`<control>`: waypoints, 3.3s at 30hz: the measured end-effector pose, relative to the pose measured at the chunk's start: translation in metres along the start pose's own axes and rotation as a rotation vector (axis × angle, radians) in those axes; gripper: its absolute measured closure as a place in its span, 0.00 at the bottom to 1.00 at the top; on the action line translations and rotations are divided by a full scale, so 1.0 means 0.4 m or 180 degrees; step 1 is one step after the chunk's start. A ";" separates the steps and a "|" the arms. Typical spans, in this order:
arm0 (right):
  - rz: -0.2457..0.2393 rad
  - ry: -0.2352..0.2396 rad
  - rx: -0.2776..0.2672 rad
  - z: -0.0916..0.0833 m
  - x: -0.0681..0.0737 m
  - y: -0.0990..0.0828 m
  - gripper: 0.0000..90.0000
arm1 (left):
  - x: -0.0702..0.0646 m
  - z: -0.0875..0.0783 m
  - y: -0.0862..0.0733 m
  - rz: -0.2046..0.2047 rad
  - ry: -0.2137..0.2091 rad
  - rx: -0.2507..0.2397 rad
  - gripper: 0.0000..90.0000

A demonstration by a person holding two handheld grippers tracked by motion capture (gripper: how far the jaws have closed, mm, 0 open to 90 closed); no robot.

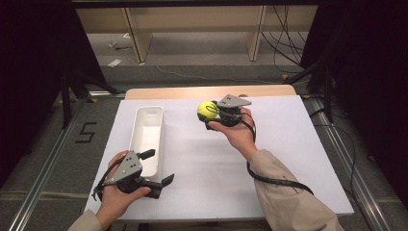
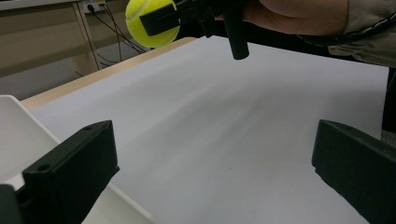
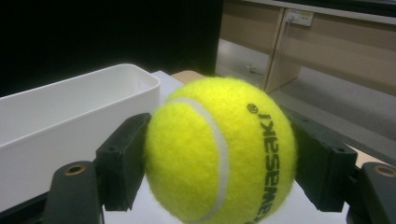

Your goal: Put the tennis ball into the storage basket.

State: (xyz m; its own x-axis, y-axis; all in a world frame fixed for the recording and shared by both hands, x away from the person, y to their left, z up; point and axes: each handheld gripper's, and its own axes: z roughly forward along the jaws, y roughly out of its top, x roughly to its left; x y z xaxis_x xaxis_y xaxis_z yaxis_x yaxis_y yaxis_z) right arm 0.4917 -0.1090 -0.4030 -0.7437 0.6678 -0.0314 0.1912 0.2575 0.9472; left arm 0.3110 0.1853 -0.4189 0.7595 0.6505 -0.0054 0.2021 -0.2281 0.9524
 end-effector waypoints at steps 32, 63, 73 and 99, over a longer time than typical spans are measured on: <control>-0.0044 0.0119 -0.0056 0.027 0.040 0.022 0.30 | 0.001 -0.001 0.000 -0.0001 0.0004 -0.0004 0.00; -0.0072 0.0233 -0.0066 0.052 0.072 0.035 0.30 | 0.002 -0.001 0.000 -0.0004 -0.0004 -0.0004 0.00; -0.0080 0.0273 -0.0080 0.062 0.084 0.040 0.30 | 0.002 -0.001 0.000 -0.0003 -0.0002 -0.0003 0.00; -0.0092 0.0358 -0.0095 0.085 0.112 0.049 0.30 | 0.002 -0.002 0.000 0.0000 -0.0002 0.0003 0.00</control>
State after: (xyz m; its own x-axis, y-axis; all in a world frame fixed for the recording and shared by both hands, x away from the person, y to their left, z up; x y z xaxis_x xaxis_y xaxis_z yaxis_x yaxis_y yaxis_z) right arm 0.4838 -0.0503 -0.3965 -0.8161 0.5775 -0.0244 0.1508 0.2534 0.9555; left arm 0.3112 0.1864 -0.4186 0.7598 0.6501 -0.0056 0.2026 -0.2287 0.9522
